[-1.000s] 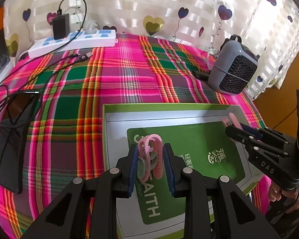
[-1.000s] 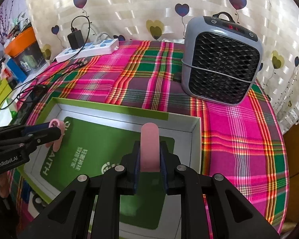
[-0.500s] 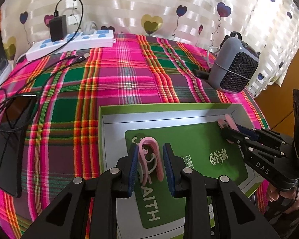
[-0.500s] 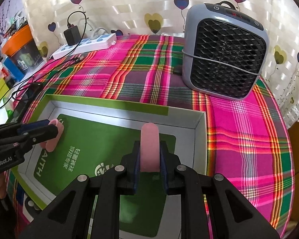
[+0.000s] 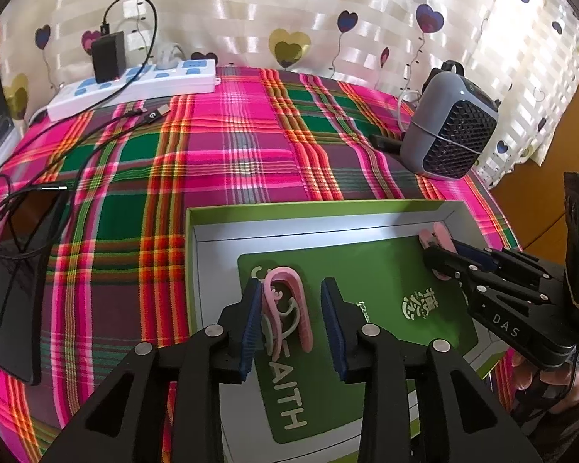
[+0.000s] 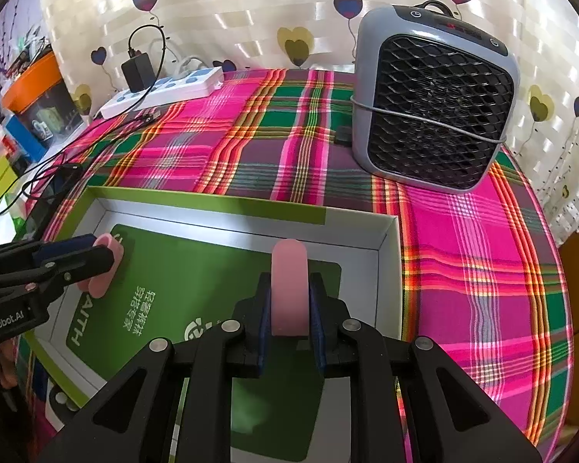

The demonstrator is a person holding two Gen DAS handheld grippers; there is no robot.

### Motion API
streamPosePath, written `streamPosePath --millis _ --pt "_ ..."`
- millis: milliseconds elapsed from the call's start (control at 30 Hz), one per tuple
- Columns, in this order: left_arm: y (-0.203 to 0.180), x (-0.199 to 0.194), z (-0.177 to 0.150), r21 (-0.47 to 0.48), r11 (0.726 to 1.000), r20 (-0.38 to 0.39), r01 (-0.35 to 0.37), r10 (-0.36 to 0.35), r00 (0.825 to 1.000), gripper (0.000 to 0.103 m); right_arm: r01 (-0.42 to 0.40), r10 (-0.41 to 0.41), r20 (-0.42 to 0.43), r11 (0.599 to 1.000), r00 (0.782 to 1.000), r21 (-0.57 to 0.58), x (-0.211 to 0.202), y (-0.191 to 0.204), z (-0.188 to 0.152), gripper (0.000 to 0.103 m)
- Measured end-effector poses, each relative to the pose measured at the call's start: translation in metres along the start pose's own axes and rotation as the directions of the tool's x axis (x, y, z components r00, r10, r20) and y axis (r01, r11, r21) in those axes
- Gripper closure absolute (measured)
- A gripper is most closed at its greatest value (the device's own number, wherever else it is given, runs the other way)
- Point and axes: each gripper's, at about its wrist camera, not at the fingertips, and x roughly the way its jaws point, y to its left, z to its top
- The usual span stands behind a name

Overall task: Organize rigid objects
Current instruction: 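Carry the pink block and clip into the green box while opening both tools, then withdraw both tools from the box toward the remaining objects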

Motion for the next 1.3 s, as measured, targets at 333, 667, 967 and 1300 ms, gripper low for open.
streamPosePath --millis 333,667,967,1300 --pt "0.003 -0.013 -0.004 -0.023 1.000 0.024 -0.007 0.007 1.000 0.064 -0.027 0.026 0.032 1.000 0.999 0.011 -0.011 0.001 -0.002 0.059" --pt "0.002 -0.052 -0.017 -0.035 0.999 0.079 0.013 -0.010 0.997 0.064 -0.055 0.050 0.108 0.998 0.993 0.040 -0.050 0.001 -0.012 0.059" --pt "-0.003 -0.092 -0.044 -0.039 0.999 0.137 0.036 -0.031 0.990 0.064 -0.062 0.055 0.156 0.997 0.986 0.044 -0.086 0.008 -0.029 0.059" --pt "-0.017 -0.116 -0.087 -0.010 0.995 0.142 0.099 -0.096 0.985 0.064 -0.067 0.059 0.175 0.997 0.983 0.040 -0.122 0.020 -0.084 0.059"
